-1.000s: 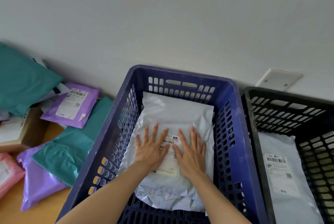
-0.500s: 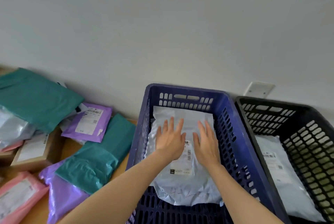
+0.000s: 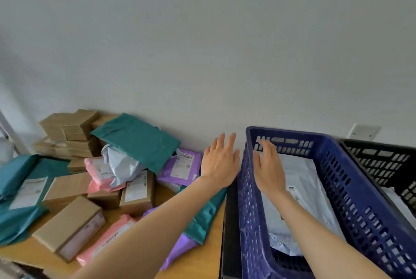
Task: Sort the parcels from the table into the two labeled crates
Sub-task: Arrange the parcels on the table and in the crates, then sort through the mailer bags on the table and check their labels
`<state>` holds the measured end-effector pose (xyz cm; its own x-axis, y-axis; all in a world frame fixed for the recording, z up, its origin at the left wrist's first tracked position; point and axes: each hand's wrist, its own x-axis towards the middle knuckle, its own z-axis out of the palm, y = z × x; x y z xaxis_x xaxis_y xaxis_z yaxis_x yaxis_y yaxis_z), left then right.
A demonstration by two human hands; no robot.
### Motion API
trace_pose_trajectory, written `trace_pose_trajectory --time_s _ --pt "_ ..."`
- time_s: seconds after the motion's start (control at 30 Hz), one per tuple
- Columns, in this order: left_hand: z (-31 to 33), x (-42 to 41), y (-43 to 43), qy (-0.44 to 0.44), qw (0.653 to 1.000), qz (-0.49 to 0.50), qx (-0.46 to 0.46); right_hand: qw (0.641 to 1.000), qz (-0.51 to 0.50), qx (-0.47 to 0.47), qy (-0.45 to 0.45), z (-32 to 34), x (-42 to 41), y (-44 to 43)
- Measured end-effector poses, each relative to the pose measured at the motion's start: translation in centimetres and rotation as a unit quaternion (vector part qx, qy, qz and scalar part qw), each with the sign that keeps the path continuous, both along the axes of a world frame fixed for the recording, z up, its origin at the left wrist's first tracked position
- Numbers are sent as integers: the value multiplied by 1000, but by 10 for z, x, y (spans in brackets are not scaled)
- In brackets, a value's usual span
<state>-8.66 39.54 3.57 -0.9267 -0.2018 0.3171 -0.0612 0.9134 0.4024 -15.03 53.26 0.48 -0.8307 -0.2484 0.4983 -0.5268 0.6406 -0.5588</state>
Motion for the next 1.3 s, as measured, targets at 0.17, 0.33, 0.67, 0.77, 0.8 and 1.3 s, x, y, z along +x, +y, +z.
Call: trace_pose_trajectory --time_s 0.17,0.33,0.67,0.77,0.8,1.3 --pt "5 54 -76 6 998 60 -22 999 45 11 18 11 39 -67" --pt "-2 97 -143 -2 992 126 -9 995 92 43 11 15 61 -125" --pt "-38 140 -254 -94 968 232 -32 984 162 74 0 -8 72 -232" --pt "-54 142 -289 -87 967 238 -5 980 176 92 -1 -22 69 -267" --pt "-58 142 -300 -85 967 238 -9 979 180 94 -4 -25 67 -277" --pt "-97 62 -456 -154 963 139 -174 963 183 184 -73 -92 9 -410"
